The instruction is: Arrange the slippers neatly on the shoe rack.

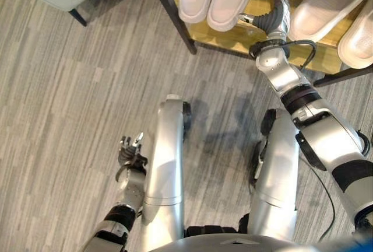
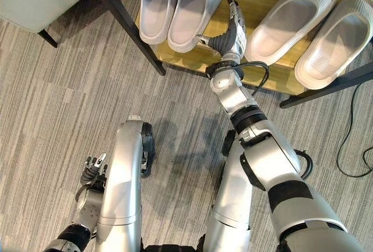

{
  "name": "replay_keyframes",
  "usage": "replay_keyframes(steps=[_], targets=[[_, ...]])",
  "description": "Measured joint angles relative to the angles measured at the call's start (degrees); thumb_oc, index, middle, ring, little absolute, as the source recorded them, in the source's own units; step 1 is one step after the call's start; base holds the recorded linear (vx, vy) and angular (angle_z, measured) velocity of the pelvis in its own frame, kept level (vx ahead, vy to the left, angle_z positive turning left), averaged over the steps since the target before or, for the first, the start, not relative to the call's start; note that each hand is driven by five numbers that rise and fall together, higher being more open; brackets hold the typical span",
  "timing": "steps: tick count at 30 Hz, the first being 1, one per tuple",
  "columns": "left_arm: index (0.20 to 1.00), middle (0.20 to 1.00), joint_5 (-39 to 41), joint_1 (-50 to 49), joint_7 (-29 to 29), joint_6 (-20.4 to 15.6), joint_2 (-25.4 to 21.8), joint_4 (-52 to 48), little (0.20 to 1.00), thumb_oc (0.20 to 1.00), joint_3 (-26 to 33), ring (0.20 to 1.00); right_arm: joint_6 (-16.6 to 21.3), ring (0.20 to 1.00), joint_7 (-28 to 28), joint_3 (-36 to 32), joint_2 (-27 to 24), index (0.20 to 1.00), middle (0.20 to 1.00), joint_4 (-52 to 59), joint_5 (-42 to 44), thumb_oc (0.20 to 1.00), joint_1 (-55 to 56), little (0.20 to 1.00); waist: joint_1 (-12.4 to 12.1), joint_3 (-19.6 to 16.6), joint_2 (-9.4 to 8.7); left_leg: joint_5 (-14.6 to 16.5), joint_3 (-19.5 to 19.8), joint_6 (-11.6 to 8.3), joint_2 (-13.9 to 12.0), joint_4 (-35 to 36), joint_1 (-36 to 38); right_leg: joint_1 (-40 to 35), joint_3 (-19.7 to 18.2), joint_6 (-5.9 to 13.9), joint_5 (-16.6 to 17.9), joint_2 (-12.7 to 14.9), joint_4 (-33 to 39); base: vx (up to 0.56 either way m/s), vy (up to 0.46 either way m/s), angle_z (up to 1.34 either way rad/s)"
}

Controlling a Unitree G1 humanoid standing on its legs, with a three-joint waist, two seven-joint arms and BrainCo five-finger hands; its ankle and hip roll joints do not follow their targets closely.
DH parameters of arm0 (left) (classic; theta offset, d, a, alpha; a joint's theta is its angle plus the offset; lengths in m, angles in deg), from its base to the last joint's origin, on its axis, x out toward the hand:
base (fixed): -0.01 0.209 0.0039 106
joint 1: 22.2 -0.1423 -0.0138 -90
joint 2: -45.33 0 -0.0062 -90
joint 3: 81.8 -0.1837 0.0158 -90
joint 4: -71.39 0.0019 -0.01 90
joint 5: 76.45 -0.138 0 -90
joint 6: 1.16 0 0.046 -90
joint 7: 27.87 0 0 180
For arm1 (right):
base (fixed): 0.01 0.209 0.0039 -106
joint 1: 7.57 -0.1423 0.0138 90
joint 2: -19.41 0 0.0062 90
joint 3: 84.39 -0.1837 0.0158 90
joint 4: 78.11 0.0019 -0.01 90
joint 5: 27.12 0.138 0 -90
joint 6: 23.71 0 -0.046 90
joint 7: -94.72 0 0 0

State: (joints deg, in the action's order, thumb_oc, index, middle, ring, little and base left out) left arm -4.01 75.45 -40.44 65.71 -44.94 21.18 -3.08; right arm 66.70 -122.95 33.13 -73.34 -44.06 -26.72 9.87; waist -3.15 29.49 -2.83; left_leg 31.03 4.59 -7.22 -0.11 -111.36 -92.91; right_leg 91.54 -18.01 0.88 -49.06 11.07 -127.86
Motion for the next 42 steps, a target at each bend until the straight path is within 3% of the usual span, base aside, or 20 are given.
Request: replay_keyframes(steps=[8,20,42], targets=[[1.000,1.000,0.02,-0.18,1.25,0.02,-0.02,2.60,1.000,1.000,-0.25,1.000,1.04,1.000,0.69,2.71,-0.31,1.000,1.000,-5.51,4.35,1.000,-3.83,1.000,-1.24,-0.01,0.07,0.00,-0.13,0.00,0.14,0.04,-0.19,0.08,-0.20,0.00,0.00,0.23,0.02,0.00,0.000,0.00],[1.000,1.000,0.08,-1.03,3.90,0.44,-0.04,6.52,1.000,1.000,-0.54,1.000,2.60,1.000,5.00,11.25,-7.12,1.000,1.000,-11.43,7.01,1.000,-7.22,1.000,-2.58,-0.02,0.77,-0.02,-0.32,0.03,0.29,-0.04,-1.32,1.10,-0.27,-0.02,-0.01,1.00,-0.19,0.00,0.001,0.00],[1.000,1.000,0.06,-0.88,5.30,1.68,0.13,10.10,1.000,1.000,-0.47,1.000,3.87,1.000,8.72,14.22,-7.82,1.000,1.000,-15.12,8.27,1.000,-9.29,1.000,-2.89,-0.12,1.33,-0.02,-0.42,0.03,0.73,-0.27,-1.45,0.97,-0.52,-0.02,-0.01,1.34,-0.37,0.00,0.001,0.00]])
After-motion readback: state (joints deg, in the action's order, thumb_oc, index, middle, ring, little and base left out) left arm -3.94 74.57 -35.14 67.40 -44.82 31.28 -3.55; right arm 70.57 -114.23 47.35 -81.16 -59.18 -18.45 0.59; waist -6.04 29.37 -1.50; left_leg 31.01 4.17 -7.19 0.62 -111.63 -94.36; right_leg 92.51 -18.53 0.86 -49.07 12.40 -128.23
